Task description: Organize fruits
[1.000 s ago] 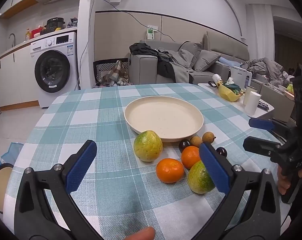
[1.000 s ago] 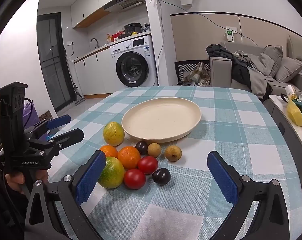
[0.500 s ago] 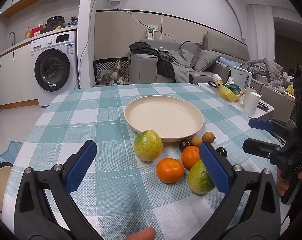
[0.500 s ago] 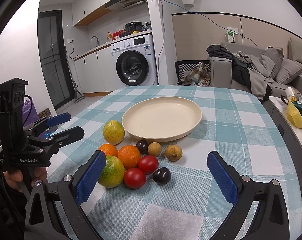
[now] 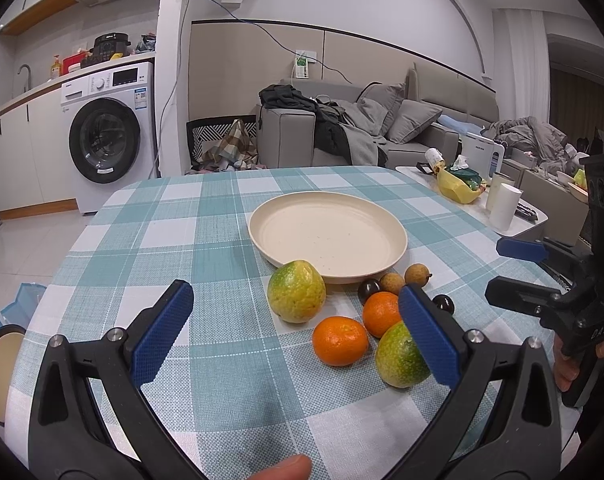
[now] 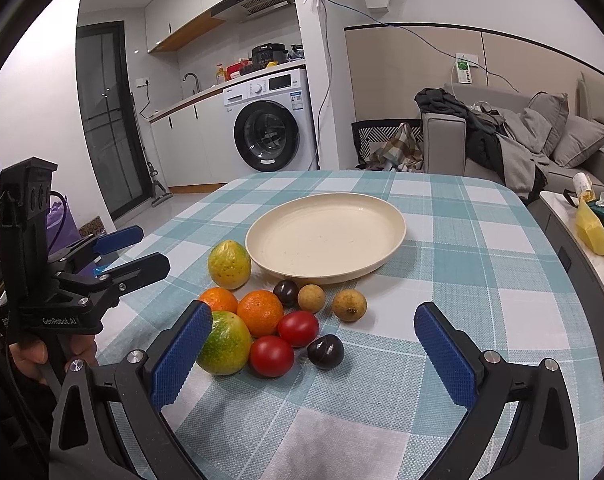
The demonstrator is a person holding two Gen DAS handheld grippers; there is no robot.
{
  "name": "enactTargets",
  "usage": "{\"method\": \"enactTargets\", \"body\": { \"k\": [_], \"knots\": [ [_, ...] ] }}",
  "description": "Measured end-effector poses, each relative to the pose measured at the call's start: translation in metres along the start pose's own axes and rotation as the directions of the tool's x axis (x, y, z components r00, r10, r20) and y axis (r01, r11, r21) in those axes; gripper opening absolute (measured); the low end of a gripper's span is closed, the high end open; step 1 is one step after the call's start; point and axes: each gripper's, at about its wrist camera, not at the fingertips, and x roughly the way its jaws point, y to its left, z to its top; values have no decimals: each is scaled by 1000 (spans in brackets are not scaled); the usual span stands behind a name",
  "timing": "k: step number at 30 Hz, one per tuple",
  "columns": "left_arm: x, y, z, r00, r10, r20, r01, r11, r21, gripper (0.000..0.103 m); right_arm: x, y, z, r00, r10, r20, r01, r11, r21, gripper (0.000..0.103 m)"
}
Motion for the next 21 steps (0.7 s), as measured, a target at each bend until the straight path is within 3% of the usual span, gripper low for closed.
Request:
{"method": "enactTargets", "body": {
  "k": [21],
  "knots": [
    [0,0,0,1000,3,-2,-3,1000,-2,102,-1,-3,0,1000,-2,-3,2,1000,7,103]
  ]
}}
